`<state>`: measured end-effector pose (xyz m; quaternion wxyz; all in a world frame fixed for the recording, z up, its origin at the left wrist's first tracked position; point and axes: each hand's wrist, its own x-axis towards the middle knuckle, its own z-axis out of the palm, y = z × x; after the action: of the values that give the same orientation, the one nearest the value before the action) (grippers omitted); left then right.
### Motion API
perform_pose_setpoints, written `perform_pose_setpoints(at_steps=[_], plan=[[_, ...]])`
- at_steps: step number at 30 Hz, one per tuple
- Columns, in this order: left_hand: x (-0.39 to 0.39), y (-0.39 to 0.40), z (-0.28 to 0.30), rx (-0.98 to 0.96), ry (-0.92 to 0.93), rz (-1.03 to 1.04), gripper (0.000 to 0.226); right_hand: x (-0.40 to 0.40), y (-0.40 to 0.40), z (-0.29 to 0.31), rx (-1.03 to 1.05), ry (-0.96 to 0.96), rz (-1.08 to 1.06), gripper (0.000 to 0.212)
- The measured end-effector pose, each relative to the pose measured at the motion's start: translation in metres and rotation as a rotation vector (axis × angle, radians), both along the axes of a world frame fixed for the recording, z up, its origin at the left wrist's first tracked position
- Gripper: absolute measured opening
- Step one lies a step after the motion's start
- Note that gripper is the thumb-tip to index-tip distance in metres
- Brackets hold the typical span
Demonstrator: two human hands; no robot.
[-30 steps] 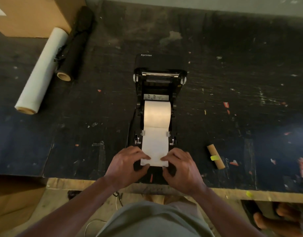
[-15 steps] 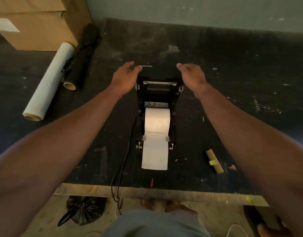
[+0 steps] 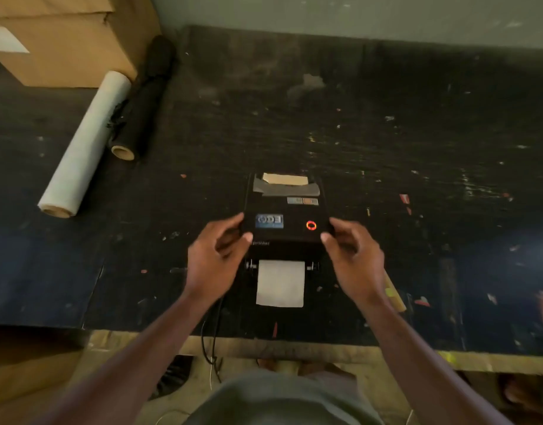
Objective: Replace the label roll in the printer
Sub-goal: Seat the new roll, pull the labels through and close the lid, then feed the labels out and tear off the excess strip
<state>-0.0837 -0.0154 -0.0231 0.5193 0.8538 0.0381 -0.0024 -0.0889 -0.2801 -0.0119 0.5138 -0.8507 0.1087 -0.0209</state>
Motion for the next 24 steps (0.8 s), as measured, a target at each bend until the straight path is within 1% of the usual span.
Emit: perform_pose_setpoints(at_steps=[4,8,13,20,24], plan=[[-0.024,-0.001,-0.025,-0.119,0.069,0.032,0.056,-0.028,0.007,-0.028,0.031,0.024,-0.018,0.047],[-0.031,-0.005,-0.039,-0.124,0.073,0.051,0.058,-0.036,0.008,-0.042,0.023,0.014,-0.033,0.053],[-0.036,-0.004,-0.052,-0.088,0.055,0.026,0.06,-0.041,0.005,-0.052,-0.012,0.019,-0.005,0.053],[-0.039,-0.005,-0.064,-0.131,0.064,0.046,0.061,-0.044,0.007,-0.061,0.025,0.016,0.005,0.049],[-0.04,-0.004,-0.065,-0.159,0.064,0.046,0.06,-0.044,0.007,-0.063,0.018,0.034,0.011,0.05]])
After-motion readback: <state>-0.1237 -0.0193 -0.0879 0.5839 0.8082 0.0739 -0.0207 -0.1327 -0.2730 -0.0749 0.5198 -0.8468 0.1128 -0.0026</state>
